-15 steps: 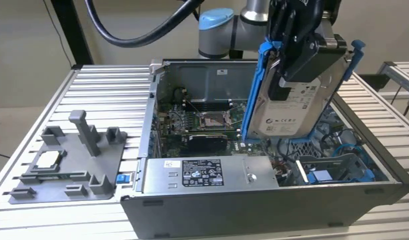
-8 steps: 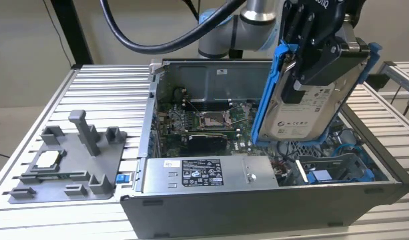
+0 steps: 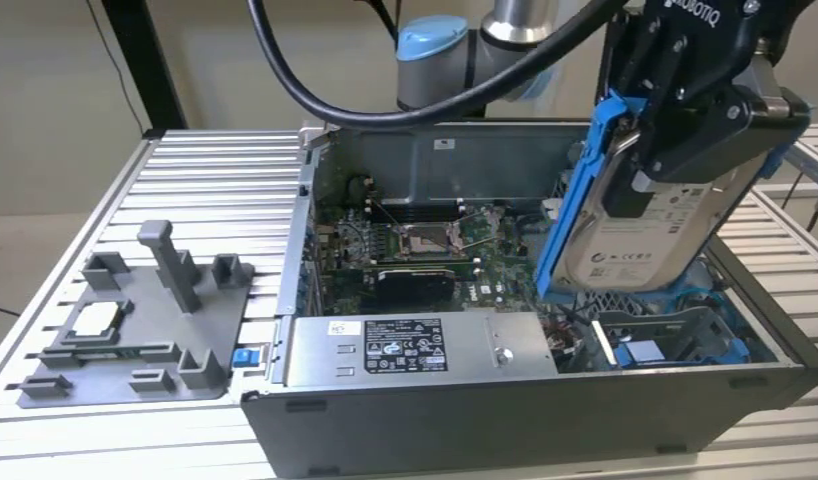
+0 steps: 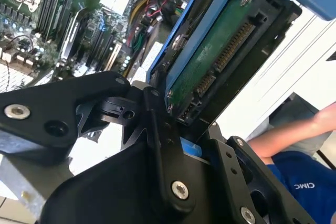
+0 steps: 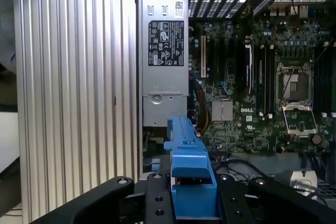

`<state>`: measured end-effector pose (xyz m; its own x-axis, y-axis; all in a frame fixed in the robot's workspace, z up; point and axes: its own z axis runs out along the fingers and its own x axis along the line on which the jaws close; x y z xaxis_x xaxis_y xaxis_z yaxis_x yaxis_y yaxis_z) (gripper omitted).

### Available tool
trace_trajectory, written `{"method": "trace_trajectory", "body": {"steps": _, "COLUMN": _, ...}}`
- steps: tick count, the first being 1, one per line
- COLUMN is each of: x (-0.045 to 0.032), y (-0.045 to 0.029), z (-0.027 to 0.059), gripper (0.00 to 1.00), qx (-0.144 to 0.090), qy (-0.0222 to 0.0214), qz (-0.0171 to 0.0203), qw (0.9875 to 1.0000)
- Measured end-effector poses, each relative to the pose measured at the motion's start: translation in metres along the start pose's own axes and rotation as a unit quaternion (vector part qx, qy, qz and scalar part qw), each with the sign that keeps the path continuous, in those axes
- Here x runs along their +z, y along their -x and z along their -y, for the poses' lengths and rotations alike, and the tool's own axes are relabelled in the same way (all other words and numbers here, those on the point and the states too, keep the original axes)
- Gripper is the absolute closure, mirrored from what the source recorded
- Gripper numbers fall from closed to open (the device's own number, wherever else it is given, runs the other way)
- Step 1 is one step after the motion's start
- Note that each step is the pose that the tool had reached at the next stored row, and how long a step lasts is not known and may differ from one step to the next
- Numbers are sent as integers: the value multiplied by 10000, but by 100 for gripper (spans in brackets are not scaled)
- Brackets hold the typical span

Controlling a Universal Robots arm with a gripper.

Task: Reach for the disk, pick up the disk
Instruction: 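Pick up the disk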

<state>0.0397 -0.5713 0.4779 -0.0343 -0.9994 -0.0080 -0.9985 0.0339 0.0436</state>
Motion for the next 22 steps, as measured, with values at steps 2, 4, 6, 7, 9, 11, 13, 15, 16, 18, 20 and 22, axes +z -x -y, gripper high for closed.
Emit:
{"method": "trace_trajectory", "body": {"steps": 2, "x": 0, "y": -20, "z": 49, "gripper": 100, "qx": 0, "qy": 2, "qz": 0, "qw": 10000}}
{"method": "trace_trajectory", "body": {"steps": 4, "x": -1, "y": -41, "z": 100, "gripper": 100, "qx": 0, "qy": 5, "qz": 0, "qw": 10000}}
{"method": "trace_trajectory", "body": {"steps": 6, "x": -1, "y": -62, "z": 152, "gripper": 100, "qx": 0, "qy": 8, "qz": 0, "qw": 10000}}
{"method": "trace_trajectory", "body": {"steps": 7, "x": -2, "y": -72, "z": 177, "gripper": 100, "qx": 1, "qy": 10, "qz": 0, "qw": 10000}}
{"method": "trace_trajectory", "body": {"steps": 9, "x": -2, "y": -93, "z": 234, "gripper": 100, "qx": 1, "qy": 13, "qz": 0, "qw": 10000}}
{"method": "trace_trajectory", "body": {"steps": 11, "x": -2, "y": -112, "z": 289, "gripper": 100, "qx": 0, "qy": 16, "qz": 0, "qw": 10000}}
{"method": "trace_trajectory", "body": {"steps": 13, "x": 0, "y": -126, "z": 341, "gripper": 100, "qx": 0, "qy": 16, "qz": -1, "qw": 10000}}
{"method": "trace_trajectory", "body": {"steps": 15, "x": 5, "y": -135, "z": 385, "gripper": 100, "qx": 0, "qy": 17, "qz": 0, "qw": 10000}}
{"method": "trace_trajectory", "body": {"steps": 16, "x": 9, "y": -138, "z": 405, "gripper": 100, "qx": 1, "qy": 17, "qz": 0, "qw": 10000}}
{"method": "trace_trajectory", "body": {"steps": 18, "x": 19, "y": -141, "z": 444, "gripper": 100, "qx": 0, "qy": 16, "qz": 1, "qw": 10000}}
{"method": "trace_trajectory", "body": {"steps": 20, "x": 27, "y": -146, "z": 483, "gripper": 100, "qx": 1, "qy": 16, "qz": 0, "qw": 10000}}
{"method": "trace_trajectory", "body": {"steps": 22, "x": 34, "y": -151, "z": 522, "gripper": 100, "qx": 0, "qy": 16, "qz": 0, "qw": 10000}}
